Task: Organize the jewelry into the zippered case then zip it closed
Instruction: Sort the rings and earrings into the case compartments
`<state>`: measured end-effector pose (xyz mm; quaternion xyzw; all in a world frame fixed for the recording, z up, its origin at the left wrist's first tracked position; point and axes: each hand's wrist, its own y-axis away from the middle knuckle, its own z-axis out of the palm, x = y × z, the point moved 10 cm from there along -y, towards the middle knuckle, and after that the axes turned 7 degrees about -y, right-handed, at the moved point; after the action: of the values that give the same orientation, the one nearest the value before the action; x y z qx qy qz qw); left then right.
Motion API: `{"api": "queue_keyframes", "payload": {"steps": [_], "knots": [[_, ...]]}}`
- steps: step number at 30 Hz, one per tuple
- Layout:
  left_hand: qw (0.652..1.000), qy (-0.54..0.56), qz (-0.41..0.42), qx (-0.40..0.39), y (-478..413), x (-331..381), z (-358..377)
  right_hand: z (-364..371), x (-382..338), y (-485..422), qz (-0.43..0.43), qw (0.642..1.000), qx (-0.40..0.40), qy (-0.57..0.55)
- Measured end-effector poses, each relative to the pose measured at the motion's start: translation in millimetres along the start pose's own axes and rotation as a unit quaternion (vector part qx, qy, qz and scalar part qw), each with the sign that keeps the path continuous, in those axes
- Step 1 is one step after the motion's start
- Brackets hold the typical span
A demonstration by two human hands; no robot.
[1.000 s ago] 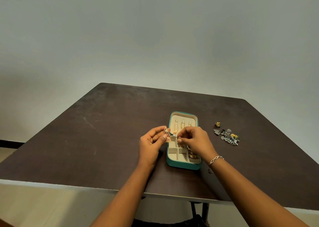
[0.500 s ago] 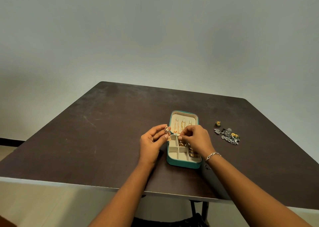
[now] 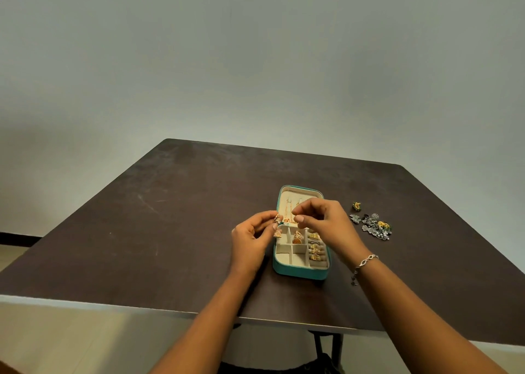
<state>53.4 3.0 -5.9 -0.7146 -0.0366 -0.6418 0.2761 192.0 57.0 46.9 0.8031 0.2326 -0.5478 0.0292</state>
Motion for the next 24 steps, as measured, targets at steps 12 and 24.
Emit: {"api": "queue_keyframes", "payload": {"steps": [12,24], "knots": [[0.972,-0.204,0.105,-0.054,6.0,39.3,34.4,-10.8,3.9,15.3,-0.008,0.995,-0.006,-0.096],[0.974,-0.205,0.067,-0.064,-2.4,43.9,46.6,-25.2,14.5,10.0,0.004,0.998,0.022,-0.051]]}}
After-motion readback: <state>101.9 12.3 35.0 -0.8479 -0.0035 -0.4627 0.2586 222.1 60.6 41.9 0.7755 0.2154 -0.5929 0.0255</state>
